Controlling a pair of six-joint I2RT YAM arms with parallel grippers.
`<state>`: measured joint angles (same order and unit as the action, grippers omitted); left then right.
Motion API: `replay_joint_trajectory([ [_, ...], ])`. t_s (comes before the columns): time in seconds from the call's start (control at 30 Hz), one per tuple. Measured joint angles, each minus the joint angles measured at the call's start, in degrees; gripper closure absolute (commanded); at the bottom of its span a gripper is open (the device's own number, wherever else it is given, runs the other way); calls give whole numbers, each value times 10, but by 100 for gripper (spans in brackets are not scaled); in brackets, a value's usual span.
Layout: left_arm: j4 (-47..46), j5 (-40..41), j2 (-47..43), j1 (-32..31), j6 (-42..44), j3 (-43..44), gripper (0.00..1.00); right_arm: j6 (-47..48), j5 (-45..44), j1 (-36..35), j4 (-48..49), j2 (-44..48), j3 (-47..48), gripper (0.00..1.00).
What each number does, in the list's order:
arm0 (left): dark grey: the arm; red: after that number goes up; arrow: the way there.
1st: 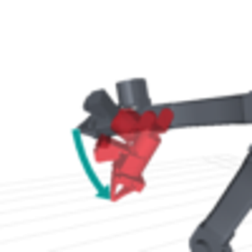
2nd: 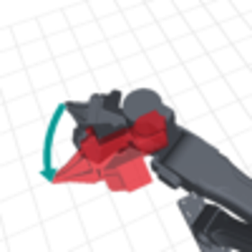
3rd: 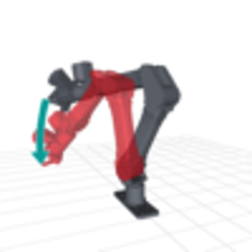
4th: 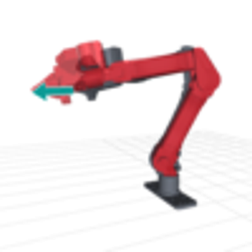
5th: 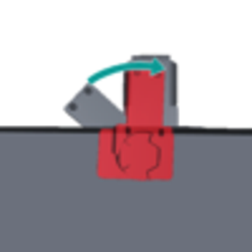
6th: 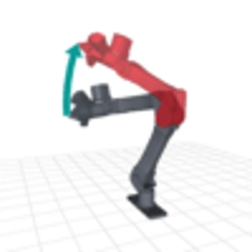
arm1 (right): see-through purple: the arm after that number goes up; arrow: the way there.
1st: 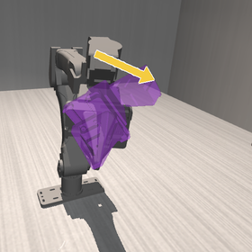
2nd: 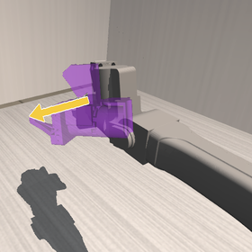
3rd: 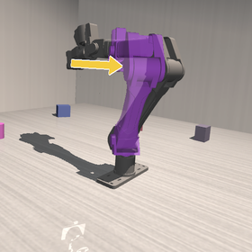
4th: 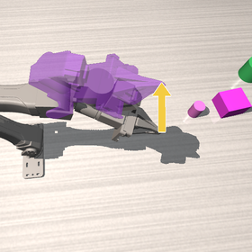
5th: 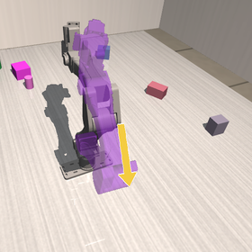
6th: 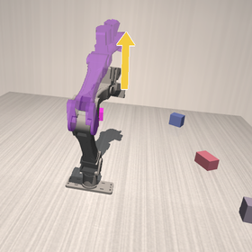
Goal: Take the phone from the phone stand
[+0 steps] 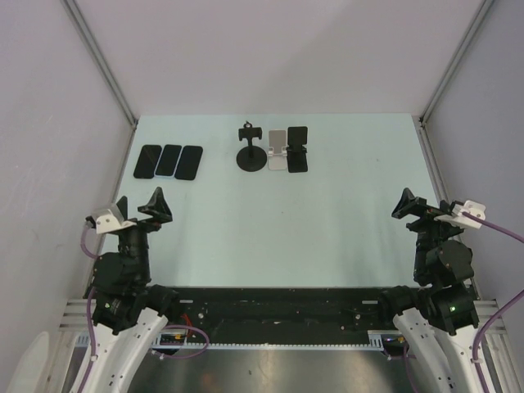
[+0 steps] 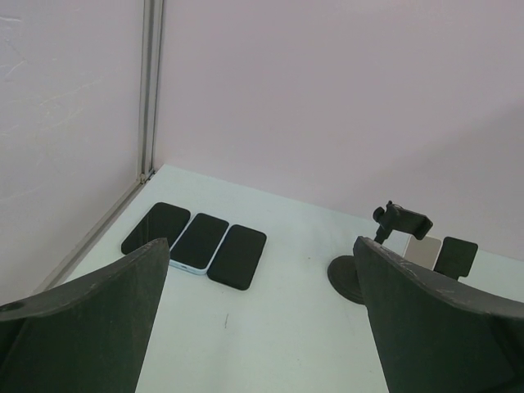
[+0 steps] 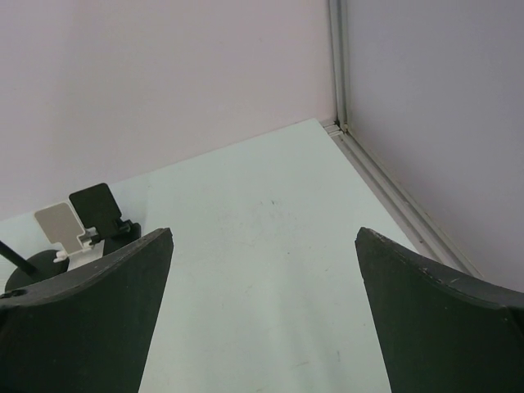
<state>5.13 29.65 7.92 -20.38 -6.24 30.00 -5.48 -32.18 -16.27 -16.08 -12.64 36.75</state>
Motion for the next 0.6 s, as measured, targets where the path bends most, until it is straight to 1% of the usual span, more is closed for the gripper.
replay_joint_trajectory([
  [0.27,-4,-17,0,3,-3,-3,0,1,24,3,5,0,-2,0],
  [0.6,-8,-46,22,9,-4,-3,0,1,43,9,5,2,-3,0],
])
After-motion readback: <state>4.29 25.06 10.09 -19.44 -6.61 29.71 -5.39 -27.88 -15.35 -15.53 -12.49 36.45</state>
